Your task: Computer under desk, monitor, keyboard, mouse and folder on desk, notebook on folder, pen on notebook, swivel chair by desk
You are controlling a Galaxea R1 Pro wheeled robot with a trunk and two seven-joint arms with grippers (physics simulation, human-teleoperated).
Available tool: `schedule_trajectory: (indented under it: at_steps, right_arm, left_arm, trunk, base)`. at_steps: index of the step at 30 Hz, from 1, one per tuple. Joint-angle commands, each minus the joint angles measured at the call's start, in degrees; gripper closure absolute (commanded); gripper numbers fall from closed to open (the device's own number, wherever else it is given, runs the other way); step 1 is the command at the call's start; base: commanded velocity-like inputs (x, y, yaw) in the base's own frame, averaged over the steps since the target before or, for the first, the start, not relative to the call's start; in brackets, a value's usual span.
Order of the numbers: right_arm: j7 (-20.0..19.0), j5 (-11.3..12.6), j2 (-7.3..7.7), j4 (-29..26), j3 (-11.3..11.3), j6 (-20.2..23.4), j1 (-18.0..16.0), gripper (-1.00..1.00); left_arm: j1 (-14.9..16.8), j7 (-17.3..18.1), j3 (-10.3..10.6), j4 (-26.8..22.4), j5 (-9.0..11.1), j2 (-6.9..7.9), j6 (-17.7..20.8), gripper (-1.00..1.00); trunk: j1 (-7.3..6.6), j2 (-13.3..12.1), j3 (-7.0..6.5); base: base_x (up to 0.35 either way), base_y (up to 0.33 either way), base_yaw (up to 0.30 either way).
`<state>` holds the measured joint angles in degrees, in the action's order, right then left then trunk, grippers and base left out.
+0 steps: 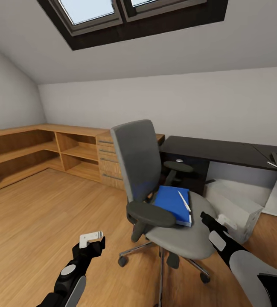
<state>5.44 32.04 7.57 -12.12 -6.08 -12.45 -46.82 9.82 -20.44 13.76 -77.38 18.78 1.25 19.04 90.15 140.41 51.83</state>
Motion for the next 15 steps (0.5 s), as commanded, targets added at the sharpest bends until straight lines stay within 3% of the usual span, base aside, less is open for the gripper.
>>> schedule_trajectory:
  at_steps: [1, 15]
  right_arm:
    - [-0.08, 0.3, -0.01, -0.03, 0.11, -0.11, -0.02, -1.0]
    - [-0.08, 0.3, -0.01, -0.01, 0.14, -0.11, -0.02, -1.0]
  left_arm:
    - [0.08, -0.56, 0.21, -0.05, 0.56, 0.07, 0.12, -1.0]
    - [0.08, -0.56, 0.22, -0.05, 0.54, 0.07, 0.12, -1.0]
  trunk:
    - [-0.01, 0.02, 0.06]
    - [-0.01, 0.02, 0.06]
  base:
    - [0.0, 0.0, 0.265]
    - [0.0, 0.0, 0.249]
